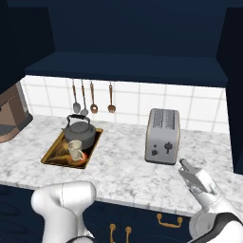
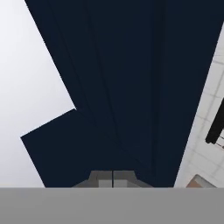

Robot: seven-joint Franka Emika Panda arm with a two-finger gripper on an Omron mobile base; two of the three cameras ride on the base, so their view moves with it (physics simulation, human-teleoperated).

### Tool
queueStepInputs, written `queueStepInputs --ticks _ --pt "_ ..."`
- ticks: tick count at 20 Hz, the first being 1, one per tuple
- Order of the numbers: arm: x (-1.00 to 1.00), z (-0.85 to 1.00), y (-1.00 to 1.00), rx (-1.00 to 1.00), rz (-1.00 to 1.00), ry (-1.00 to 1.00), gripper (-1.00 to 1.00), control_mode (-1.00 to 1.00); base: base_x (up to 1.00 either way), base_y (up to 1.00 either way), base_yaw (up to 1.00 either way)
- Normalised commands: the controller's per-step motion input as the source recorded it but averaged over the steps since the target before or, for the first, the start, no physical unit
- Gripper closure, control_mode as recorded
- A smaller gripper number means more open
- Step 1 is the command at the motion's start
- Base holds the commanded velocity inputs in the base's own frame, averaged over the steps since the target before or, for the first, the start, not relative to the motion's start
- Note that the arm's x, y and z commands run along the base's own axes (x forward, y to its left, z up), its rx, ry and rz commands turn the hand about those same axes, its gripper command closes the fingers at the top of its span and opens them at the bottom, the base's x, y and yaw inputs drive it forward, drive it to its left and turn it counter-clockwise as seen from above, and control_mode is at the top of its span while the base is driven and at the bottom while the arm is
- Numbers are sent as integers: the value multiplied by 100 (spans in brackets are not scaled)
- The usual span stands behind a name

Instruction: Pick the kettle from the counter and place it on the tray. Then pick the mug from the cabinet and place it on the tray. Then close the cabinet doors.

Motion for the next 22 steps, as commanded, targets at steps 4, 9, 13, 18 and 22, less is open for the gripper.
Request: queueStepInputs --ticks 4,9,13,18,22 --pt "19 11 -39 2 0 5 100 -100 0 0 0" --pt "46 19 -48 8 -2 12 100 -100 0 0 0" --pt "34 12 -53 10 0 4 100 -100 0 0 0" --pt "17 0 -30 6 0 1 100 -100 0 0 0" --pt "3 1 -17 7 1 0 100 -100 0 0 0"
